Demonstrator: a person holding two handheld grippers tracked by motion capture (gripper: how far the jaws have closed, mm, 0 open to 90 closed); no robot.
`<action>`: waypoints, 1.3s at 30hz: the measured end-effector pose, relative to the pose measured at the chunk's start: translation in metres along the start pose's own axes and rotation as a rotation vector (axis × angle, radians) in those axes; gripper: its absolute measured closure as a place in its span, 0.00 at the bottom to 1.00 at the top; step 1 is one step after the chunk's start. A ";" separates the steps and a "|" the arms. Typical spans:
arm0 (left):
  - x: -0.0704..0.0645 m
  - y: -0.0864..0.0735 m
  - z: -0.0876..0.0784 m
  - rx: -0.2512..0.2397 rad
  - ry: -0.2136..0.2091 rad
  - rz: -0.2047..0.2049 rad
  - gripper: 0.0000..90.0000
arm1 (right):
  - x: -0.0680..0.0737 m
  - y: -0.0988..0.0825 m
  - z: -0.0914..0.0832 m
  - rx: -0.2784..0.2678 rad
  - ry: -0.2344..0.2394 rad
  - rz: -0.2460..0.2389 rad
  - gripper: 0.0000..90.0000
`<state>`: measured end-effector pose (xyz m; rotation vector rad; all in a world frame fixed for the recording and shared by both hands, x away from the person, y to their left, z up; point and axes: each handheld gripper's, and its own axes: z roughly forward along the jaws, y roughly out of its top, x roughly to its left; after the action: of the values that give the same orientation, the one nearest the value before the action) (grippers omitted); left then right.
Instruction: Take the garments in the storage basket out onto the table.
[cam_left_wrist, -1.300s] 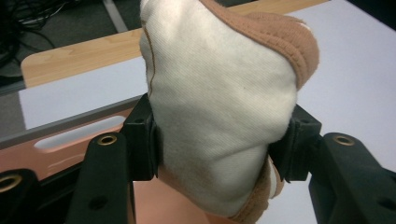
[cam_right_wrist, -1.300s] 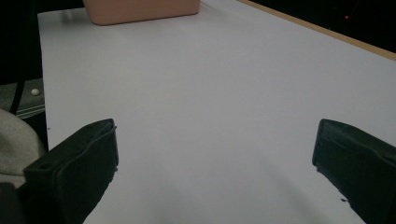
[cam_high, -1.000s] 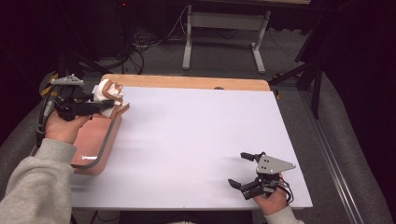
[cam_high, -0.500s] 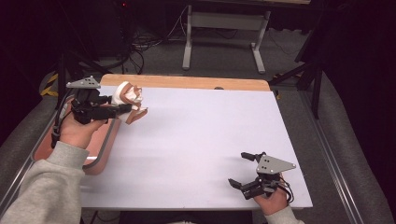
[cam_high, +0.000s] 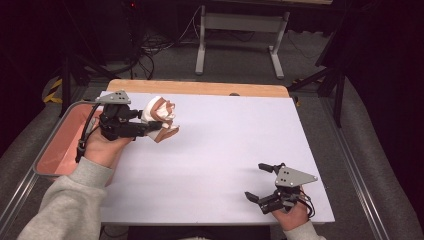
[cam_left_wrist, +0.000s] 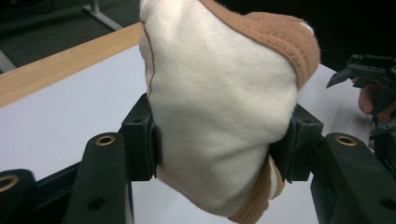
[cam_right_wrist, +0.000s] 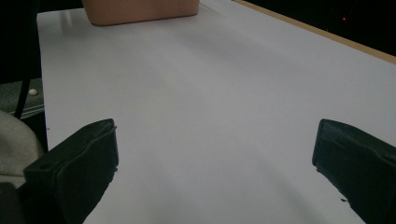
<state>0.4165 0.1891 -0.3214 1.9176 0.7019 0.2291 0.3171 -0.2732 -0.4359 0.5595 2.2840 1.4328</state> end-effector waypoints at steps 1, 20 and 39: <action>-0.003 -0.001 0.005 0.004 -0.015 0.008 0.48 | 0.000 0.000 0.000 -0.001 0.000 0.000 0.01; -0.027 -0.017 0.060 0.055 -0.095 0.028 0.47 | 0.000 0.000 0.000 0.000 0.003 0.001 0.01; -0.037 -0.036 0.105 0.129 -0.087 0.042 0.47 | -0.001 -0.001 0.000 0.000 0.006 0.004 0.01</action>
<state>0.4209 0.0981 -0.3943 2.0541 0.6316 0.1280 0.3175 -0.2741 -0.4364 0.5603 2.2891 1.4379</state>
